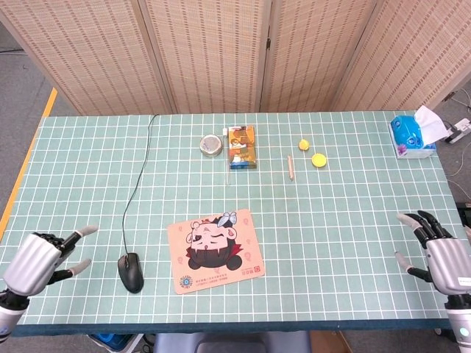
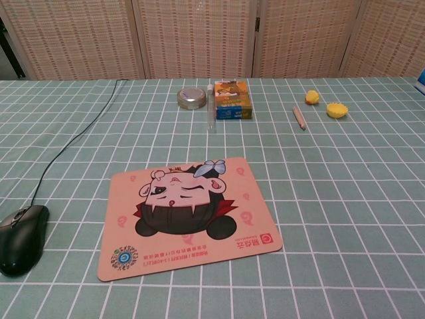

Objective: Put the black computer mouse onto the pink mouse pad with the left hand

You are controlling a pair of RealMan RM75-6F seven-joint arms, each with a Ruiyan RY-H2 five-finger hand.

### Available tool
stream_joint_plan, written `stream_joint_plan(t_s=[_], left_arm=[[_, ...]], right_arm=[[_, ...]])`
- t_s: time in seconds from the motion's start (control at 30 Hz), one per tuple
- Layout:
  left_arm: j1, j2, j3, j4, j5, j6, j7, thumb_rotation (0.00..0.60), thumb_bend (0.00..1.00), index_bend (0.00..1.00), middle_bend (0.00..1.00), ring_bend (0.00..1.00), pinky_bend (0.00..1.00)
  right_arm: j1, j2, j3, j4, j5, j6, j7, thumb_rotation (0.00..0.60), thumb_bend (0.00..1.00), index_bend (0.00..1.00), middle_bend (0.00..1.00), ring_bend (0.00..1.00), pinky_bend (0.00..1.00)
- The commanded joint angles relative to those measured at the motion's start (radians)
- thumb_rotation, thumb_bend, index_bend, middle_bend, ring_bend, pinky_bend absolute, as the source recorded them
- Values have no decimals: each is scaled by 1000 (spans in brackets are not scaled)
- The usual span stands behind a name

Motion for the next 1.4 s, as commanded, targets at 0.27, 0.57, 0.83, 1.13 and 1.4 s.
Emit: stream_joint_plan(t_s=[0.27,0.57,0.83,1.13,1.4], left_arm=[[-100,9,58,121,153,-87,92,600,83,381,1000,1000,1000],[-136,-24,94,177,201,-131,179,600,83,326,1000,1000,1000],[-149,-74,128,224,206,-165,224,600,83,305,1000,1000,1000],[-162,-80,166,220,201,-222,287,600,83,297,1000,1000,1000],[-174,-103,186,210,202,-253,329,600,83,298,1000,1000,1000]], right_arm=[[-8,0,-1,-5,-6,13,-3,600,235,187,228,108,363],[-19,6,1,-11,-12,34,-30,600,235,187,231,110,363],[-38,26,-6,-44,-36,70,-43,600,235,187,231,110,363],[-37,32,-9,-47,-38,57,-28,600,235,187,232,110,363],[-32,33,-12,-45,-39,43,-14,600,236,187,233,110,363]])
